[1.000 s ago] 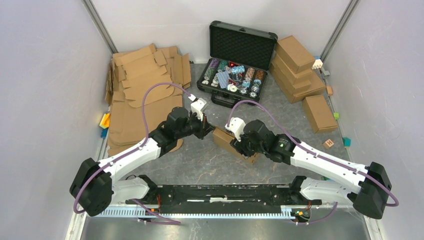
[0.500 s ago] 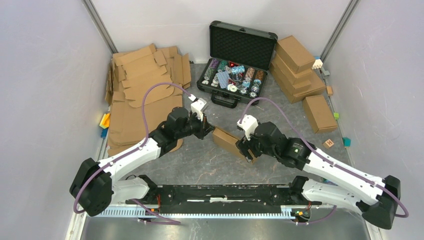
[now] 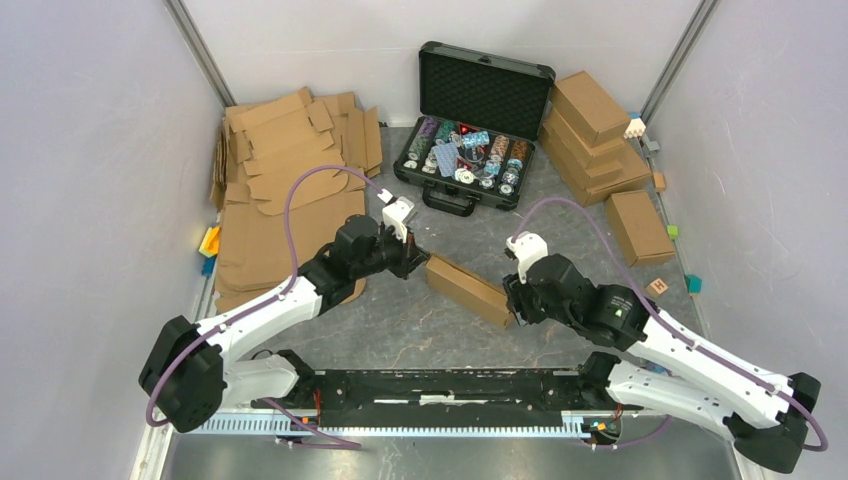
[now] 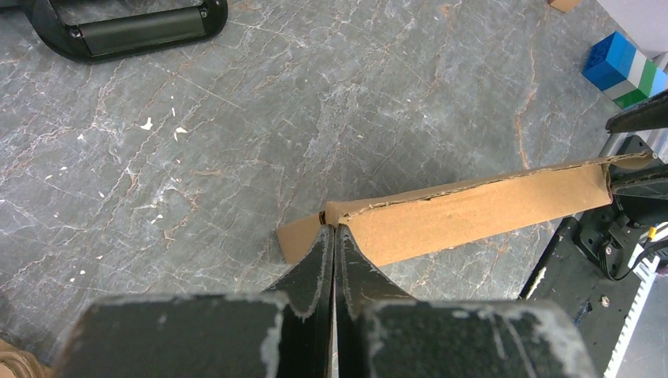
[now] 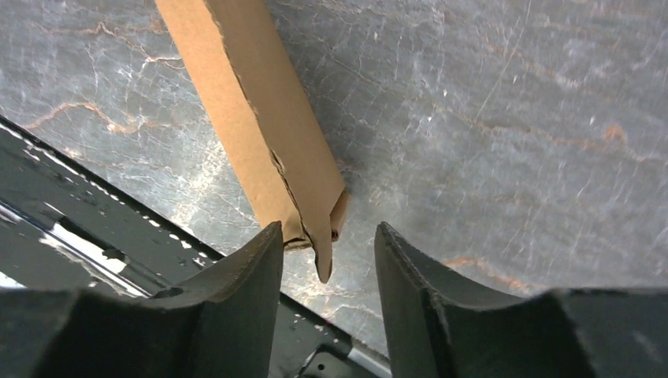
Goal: Fold the paper box
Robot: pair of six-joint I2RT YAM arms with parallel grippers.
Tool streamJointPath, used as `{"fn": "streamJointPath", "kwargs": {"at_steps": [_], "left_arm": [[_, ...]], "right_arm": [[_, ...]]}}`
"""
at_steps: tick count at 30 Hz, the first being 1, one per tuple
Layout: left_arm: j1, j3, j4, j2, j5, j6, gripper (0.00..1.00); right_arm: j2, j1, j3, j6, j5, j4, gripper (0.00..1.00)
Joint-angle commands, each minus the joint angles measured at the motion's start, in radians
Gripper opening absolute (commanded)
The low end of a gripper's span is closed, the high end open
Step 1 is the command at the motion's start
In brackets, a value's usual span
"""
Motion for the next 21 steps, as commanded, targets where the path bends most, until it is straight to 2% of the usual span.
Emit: {"fn": "streamJointPath", "kwargs": {"at_steps": [1, 8, 21], "left_arm": [[-0.008, 0.024, -0.036, -0.016, -0.016, 0.000, 0.02], [-0.015, 0.026, -0.038, -0.013, -0.015, 0.000, 0.02], [-0.023, 0.031, -0.043, -0.008, -0.023, 0.000, 0.02]], "right_arm": [[-0.048, 0.003, 0.004, 0.169, 0.068, -0.033, 0.47], [-0.083, 0.003, -0.041, 0.361, 0.063, 0.026, 0.27], [-0.069, 0.003, -0.029, 0.563, 0.074, -0.001, 0.24]]}}
